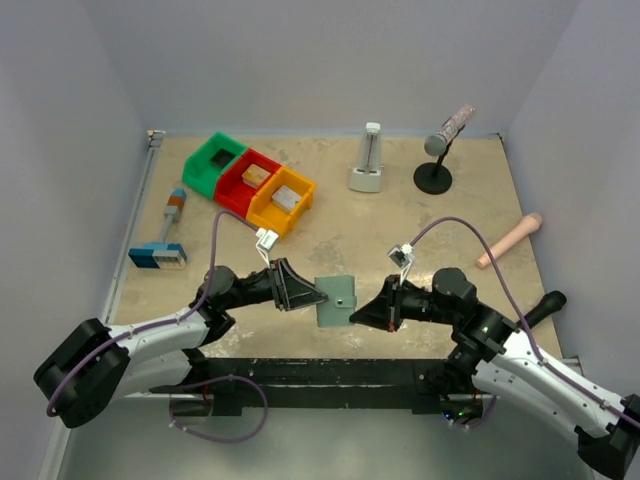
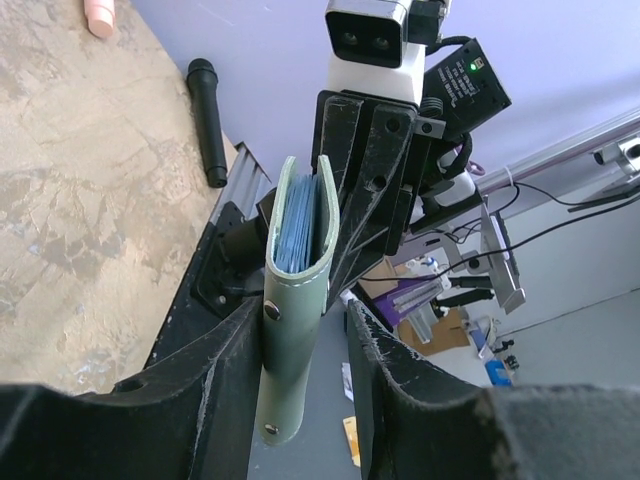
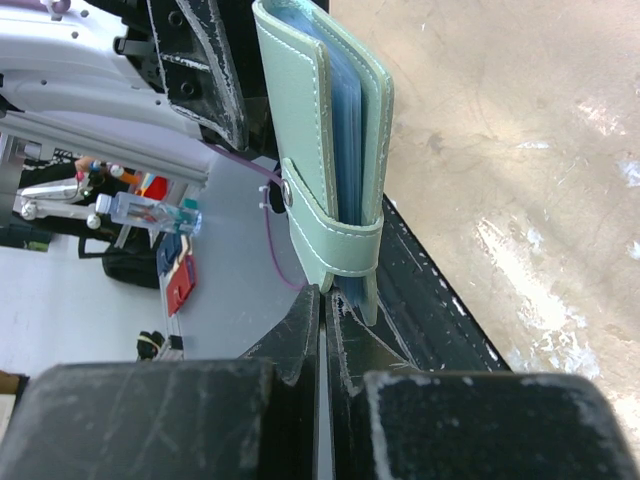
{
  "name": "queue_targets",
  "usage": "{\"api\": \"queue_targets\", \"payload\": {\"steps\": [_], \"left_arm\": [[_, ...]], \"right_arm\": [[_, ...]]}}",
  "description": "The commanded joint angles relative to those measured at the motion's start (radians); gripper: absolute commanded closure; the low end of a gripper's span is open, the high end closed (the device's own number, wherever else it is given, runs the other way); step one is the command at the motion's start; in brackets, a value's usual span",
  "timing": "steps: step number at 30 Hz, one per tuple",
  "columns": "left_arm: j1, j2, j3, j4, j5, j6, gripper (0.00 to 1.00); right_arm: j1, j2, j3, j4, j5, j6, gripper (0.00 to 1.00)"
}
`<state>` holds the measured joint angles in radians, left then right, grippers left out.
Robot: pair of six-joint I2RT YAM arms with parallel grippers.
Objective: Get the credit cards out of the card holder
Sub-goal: Pick up the card holder from the center of the board.
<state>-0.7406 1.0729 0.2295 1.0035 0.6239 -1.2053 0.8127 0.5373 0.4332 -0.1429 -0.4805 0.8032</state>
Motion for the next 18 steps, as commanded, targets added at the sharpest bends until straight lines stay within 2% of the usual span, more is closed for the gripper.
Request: {"api": "queue_targets", "payload": {"steps": [1,10,18], "left_arm": [[-0.009,-0.018,0.033,0.032,0.025,0.033,0.57],[-0.009,-0.021,0.041,0.023,0.039,0.044,0.65],[-0.009,-0.041,0.044,-0.011,0.04,0.065,0.79]], "right_arm": [[0.002,0.012,0.006,0.04,0.013,-0.002,1.0],[0.002,0.018,0.007,0.036,0.006,-0.009,1.0],[0.002,0.01,0.013,0.005,0.006,-0.021,1.0]]}}
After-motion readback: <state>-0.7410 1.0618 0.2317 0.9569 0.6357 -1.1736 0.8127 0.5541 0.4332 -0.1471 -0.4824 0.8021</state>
